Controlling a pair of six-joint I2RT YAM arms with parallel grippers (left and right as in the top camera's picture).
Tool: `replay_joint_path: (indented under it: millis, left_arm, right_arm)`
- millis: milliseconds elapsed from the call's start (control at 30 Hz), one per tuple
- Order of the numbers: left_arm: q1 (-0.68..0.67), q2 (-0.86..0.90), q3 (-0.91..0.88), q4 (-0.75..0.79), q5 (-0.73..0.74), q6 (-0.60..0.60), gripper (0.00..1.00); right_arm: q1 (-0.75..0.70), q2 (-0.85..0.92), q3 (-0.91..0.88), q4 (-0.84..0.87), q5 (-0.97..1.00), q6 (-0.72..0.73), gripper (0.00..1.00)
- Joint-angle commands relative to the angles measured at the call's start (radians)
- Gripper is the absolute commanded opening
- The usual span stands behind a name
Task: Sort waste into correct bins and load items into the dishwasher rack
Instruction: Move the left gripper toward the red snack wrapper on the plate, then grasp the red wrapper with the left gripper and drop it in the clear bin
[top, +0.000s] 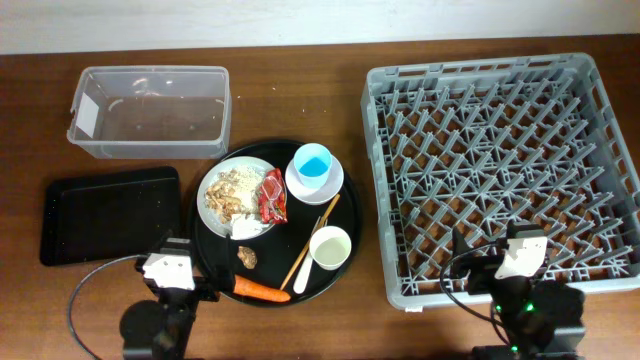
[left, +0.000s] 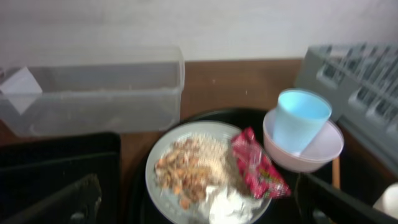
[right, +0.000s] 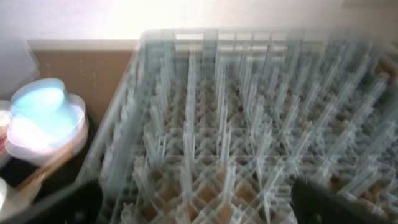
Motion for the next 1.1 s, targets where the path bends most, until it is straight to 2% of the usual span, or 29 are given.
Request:
replay_joint_path:
  millis: [0, 33, 67, 100, 200, 267, 333, 433, 467, 567, 600, 833, 867, 933, 967, 1067]
  left_arm:
    - [0.005, 0.234, 0.195, -0.103, 0.049, -0.031, 0.99]
    - [0.005, 0.409, 0.335, -0.205, 0.061, -0.031, 0.99]
    - [0.005, 0.523, 0.426, -0.269, 0.067, -0.031, 0.99]
    - [0.004, 0.672, 0.548, -0.34, 0.084, -0.031, 0.99]
    - [0.005, 0.991, 0.796, -0.459, 0.211, -0.031, 0.99]
    - [0.005, 1.149, 0.809, -0.383, 0.299, -0.032, 0.99]
    - [-0.004, 1.325, 0.809, -0.306, 0.455, -0.032, 0.99]
    - [-0.068, 1.54, 0.809, -0.214, 0.465, -0.032, 0.9]
    - [-0.077, 1.57, 0.809, -0.206, 0.464, -0.032, 0.89]
    - [-0.1, 1.598, 0.808, -0.207, 0.426, -0.032, 0.72]
    - [-0.105, 1.598, 0.808, -0.214, 0.36, -0.032, 0.73]
    - [-0.114, 1.604, 0.806, -0.236, 0.315, -0.032, 0.7]
    - [-0.124, 1.605, 0.805, -0.236, 0.315, -0.032, 0.68]
    - [-0.134, 1.606, 0.805, -0.236, 0.315, -0.032, 0.47]
    - [-0.138, 1.607, 0.805, -0.236, 0.309, -0.032, 0.44]
    - [-0.138, 1.629, 0.802, -0.237, 0.283, -0.032, 0.45]
  right_arm:
    - [0.007, 0.168, 0.209, -0.174, -0.067, 0.012, 0.99]
    - [0.007, 0.261, 0.307, -0.293, -0.068, 0.012, 0.99]
    - [0.007, 0.311, 0.347, -0.323, -0.132, 0.012, 0.99]
    - [0.007, 0.354, 0.368, -0.325, -0.222, 0.012, 0.99]
    - [0.007, 0.399, 0.369, -0.325, -0.191, 0.012, 0.99]
    - [0.007, 0.436, 0.369, -0.329, -0.174, 0.012, 0.99]
    - [0.007, 0.474, 0.369, -0.328, -0.174, 0.012, 0.99]
    - [0.007, 0.515, 0.369, -0.329, -0.174, 0.012, 0.99]
    - [0.007, 0.521, 0.369, -0.33, -0.174, 0.012, 0.99]
    - [0.007, 0.523, 0.369, -0.336, -0.174, 0.012, 0.99]
    - [0.007, 0.523, 0.369, -0.341, -0.173, 0.012, 0.99]
    - [0.007, 0.523, 0.369, -0.343, -0.167, 0.011, 0.99]
    - [0.007, 0.523, 0.369, -0.344, -0.167, 0.011, 0.99]
    - [0.007, 0.523, 0.369, -0.343, -0.167, 0.011, 0.99]
    - [0.007, 0.523, 0.369, -0.343, -0.167, 0.012, 0.99]
    - [0.007, 0.523, 0.369, -0.343, -0.167, 0.011, 0.99]
